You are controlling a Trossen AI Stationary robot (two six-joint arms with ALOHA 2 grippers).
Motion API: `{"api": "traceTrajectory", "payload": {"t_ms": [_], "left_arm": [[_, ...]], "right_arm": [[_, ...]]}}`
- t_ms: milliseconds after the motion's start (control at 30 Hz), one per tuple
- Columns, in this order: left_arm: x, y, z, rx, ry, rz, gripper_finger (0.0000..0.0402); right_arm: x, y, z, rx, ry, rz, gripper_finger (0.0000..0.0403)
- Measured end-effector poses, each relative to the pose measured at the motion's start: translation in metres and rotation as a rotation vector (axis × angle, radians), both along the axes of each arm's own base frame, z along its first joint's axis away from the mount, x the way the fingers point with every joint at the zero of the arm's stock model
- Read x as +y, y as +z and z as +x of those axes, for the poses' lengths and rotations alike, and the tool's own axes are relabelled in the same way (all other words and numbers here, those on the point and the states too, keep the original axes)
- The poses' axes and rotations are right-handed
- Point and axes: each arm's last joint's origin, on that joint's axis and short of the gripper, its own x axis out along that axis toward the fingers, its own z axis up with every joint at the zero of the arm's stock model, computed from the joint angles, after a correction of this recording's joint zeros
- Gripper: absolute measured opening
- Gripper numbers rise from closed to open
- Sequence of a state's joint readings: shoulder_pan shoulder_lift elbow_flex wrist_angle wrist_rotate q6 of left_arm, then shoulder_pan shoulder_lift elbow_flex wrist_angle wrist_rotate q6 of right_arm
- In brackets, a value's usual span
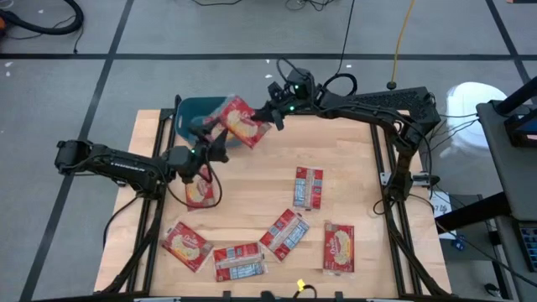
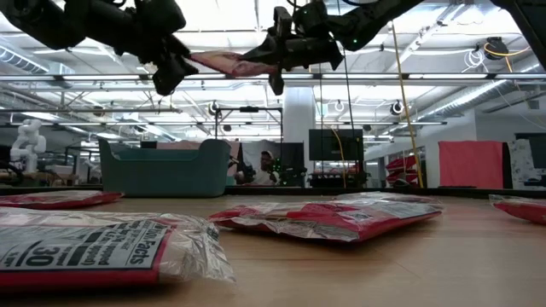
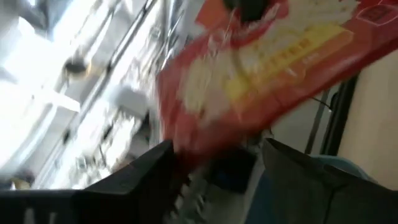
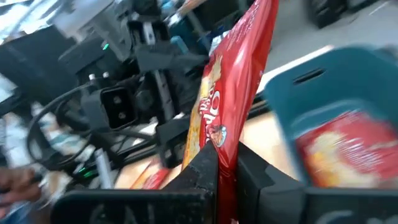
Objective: Sort popcorn bags into baskets
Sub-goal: Put the red popcorn bag into the blue bin
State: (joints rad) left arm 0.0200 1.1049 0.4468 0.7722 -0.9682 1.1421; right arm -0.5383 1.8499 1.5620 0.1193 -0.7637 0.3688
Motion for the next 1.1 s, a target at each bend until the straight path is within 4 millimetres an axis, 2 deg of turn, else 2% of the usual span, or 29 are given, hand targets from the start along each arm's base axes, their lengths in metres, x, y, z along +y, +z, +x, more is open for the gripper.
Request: {"api": "traceTrajectory", "payload": {"t_ms": [133,300,500,633,800,1100], "left_arm": [[0.002,-0.001,-0.001,-0.17,0.026,-0.113,0.0255],[0.004,-0.002,-0.002,-0.453,0.035,-0.288,0.0233],[0.004,-0.011,0.0,-0.568,-0.032,-0.457,0.0197],[0.007,-0.013,0.001,-0.598,-0.188,-0.614,0.0167],[0.013,-0.01,-0.005,-0.564,-0.38,-0.762,0.0129],[0.008,-0.001,-0.028,-0.516,-0.506,-0.925,0.0094]], "right_arm": [[-0.007,0.013,-0.009,-0.038,-0.093,-0.099,0.0014],[-0.013,0.038,-0.015,-0.081,-0.133,-0.238,0.0014],[-0.021,0.082,-0.019,-0.174,-0.163,-0.367,0.0014],[-0.025,0.101,-0.024,-0.198,-0.186,-0.42,0.0014],[-0.029,0.115,-0.028,-0.229,-0.215,-0.457,0.0014],[-0.012,0.131,-0.022,-0.273,-0.178,-0.472,0.0013]]}}
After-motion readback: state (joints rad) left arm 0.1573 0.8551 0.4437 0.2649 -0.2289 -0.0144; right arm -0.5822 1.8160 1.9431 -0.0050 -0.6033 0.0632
